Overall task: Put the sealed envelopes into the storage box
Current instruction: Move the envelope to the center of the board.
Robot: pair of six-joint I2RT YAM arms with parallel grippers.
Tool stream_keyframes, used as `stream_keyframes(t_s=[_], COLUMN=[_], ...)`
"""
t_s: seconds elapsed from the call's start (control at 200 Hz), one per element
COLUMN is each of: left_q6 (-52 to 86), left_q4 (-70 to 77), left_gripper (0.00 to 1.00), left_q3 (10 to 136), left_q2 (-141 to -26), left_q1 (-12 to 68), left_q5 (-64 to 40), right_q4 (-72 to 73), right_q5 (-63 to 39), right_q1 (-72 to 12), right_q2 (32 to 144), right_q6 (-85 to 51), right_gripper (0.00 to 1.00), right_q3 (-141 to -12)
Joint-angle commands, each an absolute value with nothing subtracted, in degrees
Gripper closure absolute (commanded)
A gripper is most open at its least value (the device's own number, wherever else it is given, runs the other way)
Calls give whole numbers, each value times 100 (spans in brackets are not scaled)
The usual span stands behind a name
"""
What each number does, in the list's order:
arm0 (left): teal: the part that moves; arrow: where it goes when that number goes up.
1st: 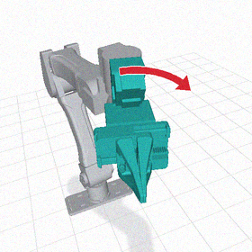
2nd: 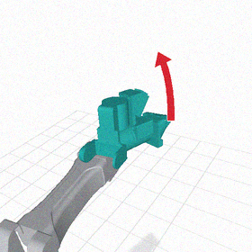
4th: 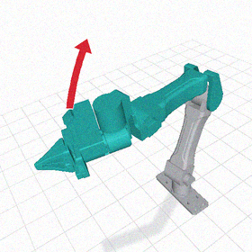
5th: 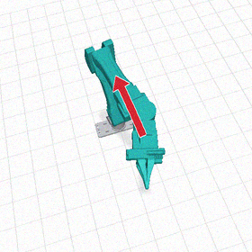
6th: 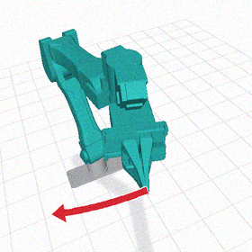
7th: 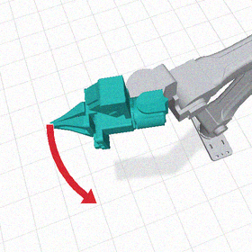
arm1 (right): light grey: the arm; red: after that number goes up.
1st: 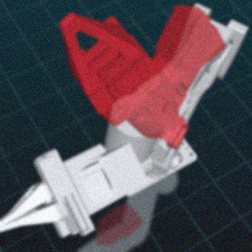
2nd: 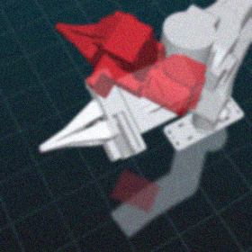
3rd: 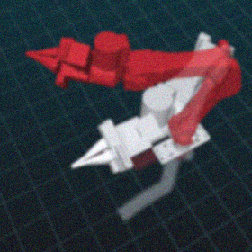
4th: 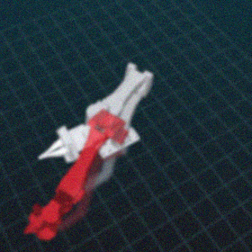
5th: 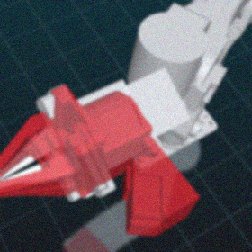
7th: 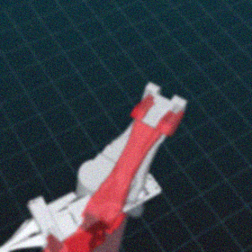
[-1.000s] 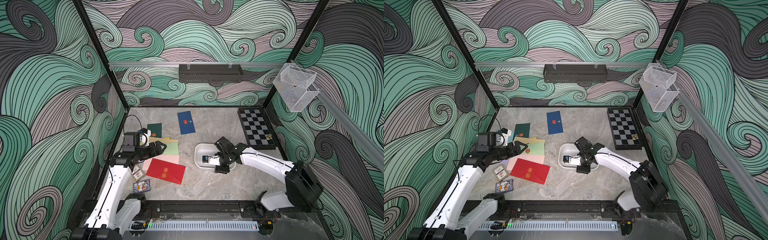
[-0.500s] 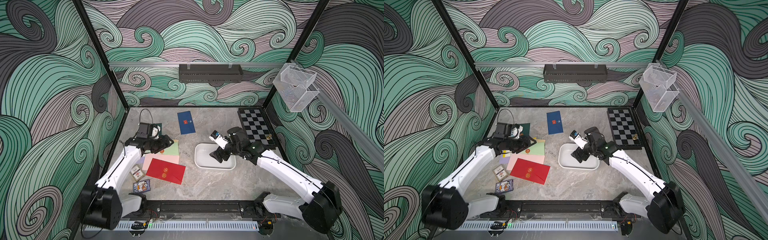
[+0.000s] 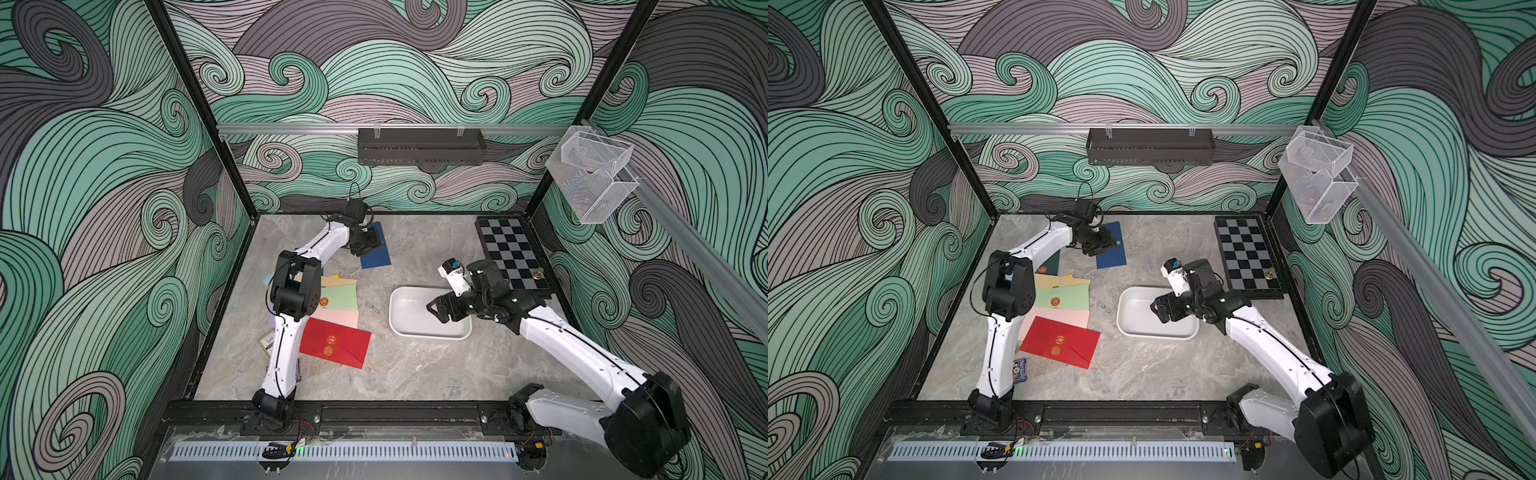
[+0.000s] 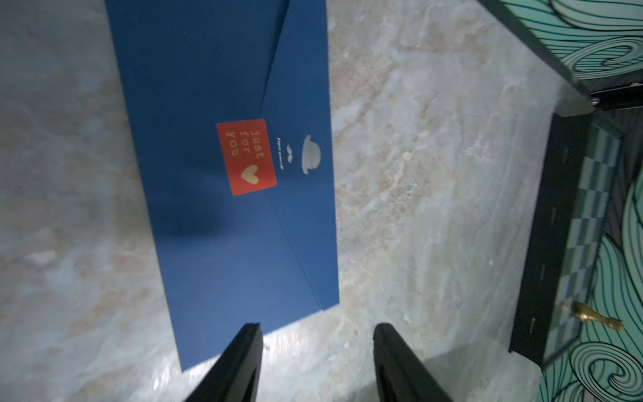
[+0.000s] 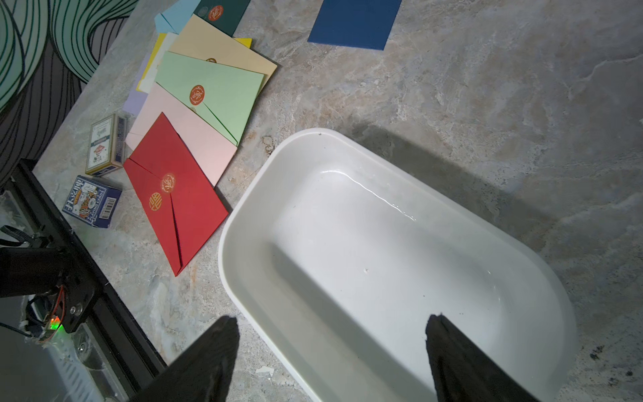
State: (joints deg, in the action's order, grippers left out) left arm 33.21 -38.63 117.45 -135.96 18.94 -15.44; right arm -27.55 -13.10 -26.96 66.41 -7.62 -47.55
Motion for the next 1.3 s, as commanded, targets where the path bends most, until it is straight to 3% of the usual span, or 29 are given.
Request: stream_keyframes(t_s=[0.0, 0.36, 0.7, 1.021, 1.296], left_q6=[3250, 3076, 3138, 3134, 3674], left_q4=[-4364, -4491, -3375, -3519, -3237], left_gripper=[44, 46, 48, 39, 47], left_q3=[12323, 12220, 9527, 9332, 8930], left_q2=[-13853, -14235, -12869, -11565, -11818], left_q1=[1880, 2053, 2651, 2518, 2008], left_q5=[-1191, -1395, -1696, -1367, -1765], right_q4=[-2602, -2570, -2553, -2518, -2790], right_q5=[-1566, -1467, -1811, -2494, -2859], right_q1=[-2681, -2663, -2308, -2155, -2145], right_q2=[6545, 6326, 7198, 9250, 11576], right_q6=[-927, -1028, -1412, -1475, -1837], right_gripper=[12, 11, 11, 13, 23], right_q3=[-4737, -4849, -5455, -6851, -8919])
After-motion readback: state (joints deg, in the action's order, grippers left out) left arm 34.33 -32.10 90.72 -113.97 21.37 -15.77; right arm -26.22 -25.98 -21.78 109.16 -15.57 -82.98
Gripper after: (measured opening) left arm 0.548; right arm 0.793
